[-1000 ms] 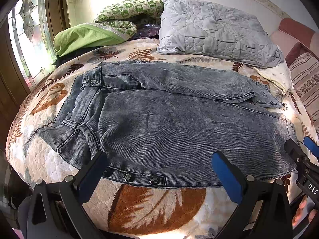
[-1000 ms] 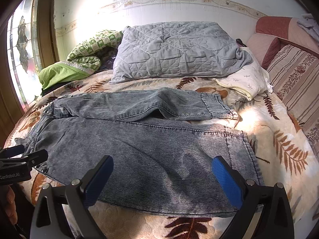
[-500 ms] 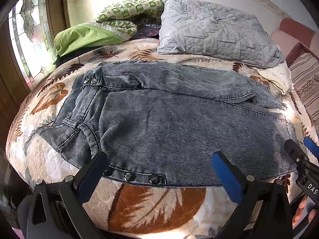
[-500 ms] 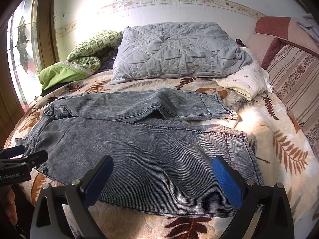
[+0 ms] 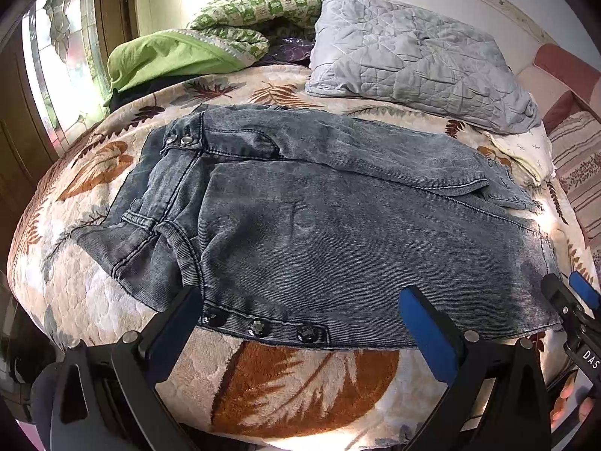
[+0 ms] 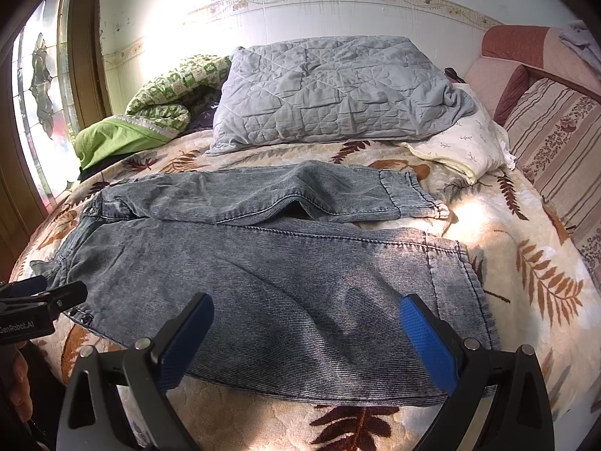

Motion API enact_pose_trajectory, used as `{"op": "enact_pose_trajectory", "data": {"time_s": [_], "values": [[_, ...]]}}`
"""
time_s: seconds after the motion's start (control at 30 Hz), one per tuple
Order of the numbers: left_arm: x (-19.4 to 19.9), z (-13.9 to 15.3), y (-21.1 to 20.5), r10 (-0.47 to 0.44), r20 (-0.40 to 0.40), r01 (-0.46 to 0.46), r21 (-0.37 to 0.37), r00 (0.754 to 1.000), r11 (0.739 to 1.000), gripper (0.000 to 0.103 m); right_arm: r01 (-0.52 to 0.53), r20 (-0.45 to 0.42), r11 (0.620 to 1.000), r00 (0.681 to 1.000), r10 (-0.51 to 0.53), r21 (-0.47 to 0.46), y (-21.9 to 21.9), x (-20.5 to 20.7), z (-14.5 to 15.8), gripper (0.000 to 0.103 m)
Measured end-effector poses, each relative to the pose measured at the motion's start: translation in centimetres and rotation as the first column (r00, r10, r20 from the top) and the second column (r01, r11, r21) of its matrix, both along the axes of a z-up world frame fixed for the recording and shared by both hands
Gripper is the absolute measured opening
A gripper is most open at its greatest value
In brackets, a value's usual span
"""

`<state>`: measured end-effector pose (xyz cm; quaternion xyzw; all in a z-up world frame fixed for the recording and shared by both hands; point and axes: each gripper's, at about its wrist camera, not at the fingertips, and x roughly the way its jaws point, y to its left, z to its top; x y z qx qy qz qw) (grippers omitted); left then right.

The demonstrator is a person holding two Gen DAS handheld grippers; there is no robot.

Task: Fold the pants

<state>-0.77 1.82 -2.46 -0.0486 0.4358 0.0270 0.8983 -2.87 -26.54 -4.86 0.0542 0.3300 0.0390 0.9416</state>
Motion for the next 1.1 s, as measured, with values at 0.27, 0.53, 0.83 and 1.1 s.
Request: {"op": "enact_pose_trajectory", "data": {"time_s": [0.27, 0.53, 0.83, 1.1], "values": [[0.4, -2.6, 10.1, 0.290, -0.142, -0.315, -0.207, 0.946, 0.926, 0.103, 0.055, -0.212, 0.911, 0.977, 0.036, 0.409, -5.1, -2.4, -2.8, 0.101], [1.3, -4.8, 12.8, 0.397, -0.209, -0.441, -0.247, 0.894, 0.863, 0.103, 0.347, -0.373, 0.639, 0.922, -0.100, 0.687, -13.3, -3.0, -7.1, 0.101], [2.3, -5.6, 11.2, 0.393, -0.197, -0.423, -0.147, 0.898, 0.894, 0.103, 0.424, -0.382, 0.486, 0.905, -0.188, 0.765, -17.6, -1.6, -8.7, 0.097], [2.0, -3.4, 13.0, 0.407, -0.166, -0.436, -0.221, 0.898, 0.872, 0.020, 0.461, -0.410, 0.560, 0.884, -0.223, 0.689, -17.7, -0.8, -8.2, 0.060]]}}
